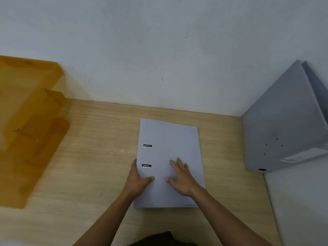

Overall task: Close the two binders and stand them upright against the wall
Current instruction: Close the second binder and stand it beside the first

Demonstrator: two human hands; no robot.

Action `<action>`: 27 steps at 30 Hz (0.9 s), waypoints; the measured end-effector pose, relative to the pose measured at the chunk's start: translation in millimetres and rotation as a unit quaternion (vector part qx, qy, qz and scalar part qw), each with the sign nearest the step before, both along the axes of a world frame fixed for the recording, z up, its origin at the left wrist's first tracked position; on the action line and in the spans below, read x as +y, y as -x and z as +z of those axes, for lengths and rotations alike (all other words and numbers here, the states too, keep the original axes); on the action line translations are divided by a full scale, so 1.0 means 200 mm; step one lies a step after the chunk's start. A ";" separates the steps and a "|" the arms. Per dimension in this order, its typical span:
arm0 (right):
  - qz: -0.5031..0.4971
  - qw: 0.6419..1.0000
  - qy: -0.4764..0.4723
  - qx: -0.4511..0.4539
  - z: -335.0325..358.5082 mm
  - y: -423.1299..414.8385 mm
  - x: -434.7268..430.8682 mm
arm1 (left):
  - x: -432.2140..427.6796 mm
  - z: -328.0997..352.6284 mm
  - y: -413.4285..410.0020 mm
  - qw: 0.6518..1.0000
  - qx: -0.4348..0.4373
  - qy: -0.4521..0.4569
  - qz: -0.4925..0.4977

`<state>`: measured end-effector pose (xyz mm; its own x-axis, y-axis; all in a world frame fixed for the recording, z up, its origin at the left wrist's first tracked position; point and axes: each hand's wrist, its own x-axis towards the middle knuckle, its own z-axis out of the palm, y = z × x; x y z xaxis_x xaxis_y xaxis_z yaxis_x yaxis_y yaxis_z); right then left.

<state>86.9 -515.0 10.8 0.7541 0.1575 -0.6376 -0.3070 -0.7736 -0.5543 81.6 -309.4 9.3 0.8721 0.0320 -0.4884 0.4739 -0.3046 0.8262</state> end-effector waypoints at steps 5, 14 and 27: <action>-0.046 0.997 -0.053 0.035 0.04 -0.05 -0.01 | 0.03 -0.02 -0.06 0.993 0.071 0.036 0.082; -0.101 0.994 -0.025 0.024 0.11 -0.03 0.01 | -0.06 0.10 0.00 0.963 0.158 0.186 0.116; -0.209 0.965 -0.126 -0.099 0.43 0.00 -0.09 | -0.40 0.42 -0.01 0.935 0.067 0.345 -0.053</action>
<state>86.2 -532.8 97.1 0.8883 -0.0553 -0.4559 -0.4319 -0.4383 -0.7882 83.6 -389.4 94.1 0.7818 -0.4144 -0.4658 0.5849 0.2285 0.7783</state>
